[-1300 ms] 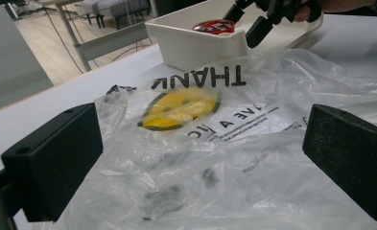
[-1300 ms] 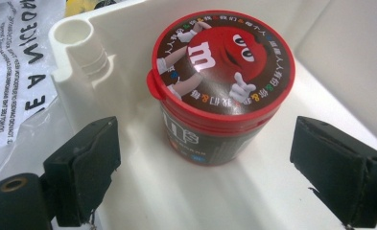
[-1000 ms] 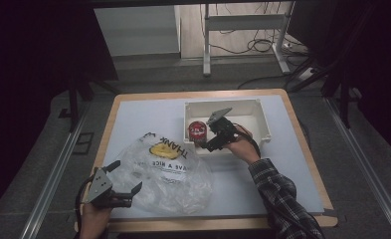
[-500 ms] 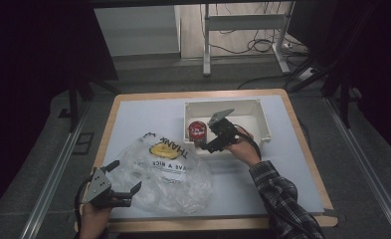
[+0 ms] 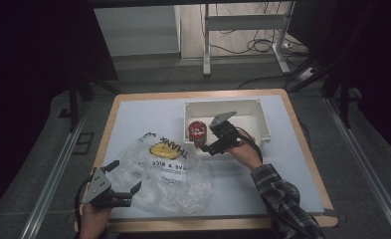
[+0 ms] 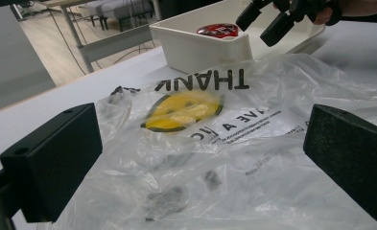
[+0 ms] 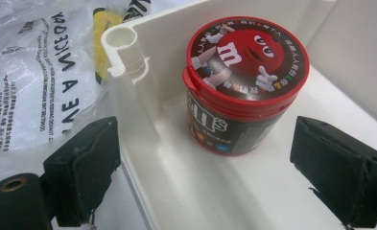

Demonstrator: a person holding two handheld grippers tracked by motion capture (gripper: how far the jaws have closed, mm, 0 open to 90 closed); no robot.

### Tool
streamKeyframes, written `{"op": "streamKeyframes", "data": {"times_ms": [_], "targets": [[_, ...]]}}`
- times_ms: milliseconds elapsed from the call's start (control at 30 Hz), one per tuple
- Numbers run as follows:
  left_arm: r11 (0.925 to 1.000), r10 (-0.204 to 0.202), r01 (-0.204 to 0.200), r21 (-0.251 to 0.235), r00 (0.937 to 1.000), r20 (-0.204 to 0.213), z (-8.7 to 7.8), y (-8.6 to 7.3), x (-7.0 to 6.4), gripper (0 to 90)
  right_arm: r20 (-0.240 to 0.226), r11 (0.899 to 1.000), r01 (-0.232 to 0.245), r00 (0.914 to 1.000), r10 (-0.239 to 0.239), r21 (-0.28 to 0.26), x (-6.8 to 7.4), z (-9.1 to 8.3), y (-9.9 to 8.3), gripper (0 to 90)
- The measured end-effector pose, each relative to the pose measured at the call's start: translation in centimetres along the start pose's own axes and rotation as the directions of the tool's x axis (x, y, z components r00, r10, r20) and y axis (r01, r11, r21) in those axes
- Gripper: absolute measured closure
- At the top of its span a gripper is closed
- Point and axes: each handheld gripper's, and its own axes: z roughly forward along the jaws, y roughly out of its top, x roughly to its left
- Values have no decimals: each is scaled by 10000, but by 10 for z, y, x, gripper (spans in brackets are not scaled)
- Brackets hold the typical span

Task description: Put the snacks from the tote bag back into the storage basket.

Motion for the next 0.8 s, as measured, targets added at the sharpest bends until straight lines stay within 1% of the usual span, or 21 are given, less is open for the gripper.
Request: {"op": "streamKeyframes", "data": {"times_ms": [67,300,800], "targets": [[10000,-11,11,-19,10000,9,0,0,0,0,-10,10000,-45,10000,45,-14,0,-1,0,101],[10000,-4,4,-23,10000,-9,0,0,0,0,8,9995,-99,10000,99,-307,3,-8,-2,99],[10000,10,-10,-25,10000,-10,0,0,0,0,-47,9994,96,9999,-97,-341,13,-14,-5,99]]}}
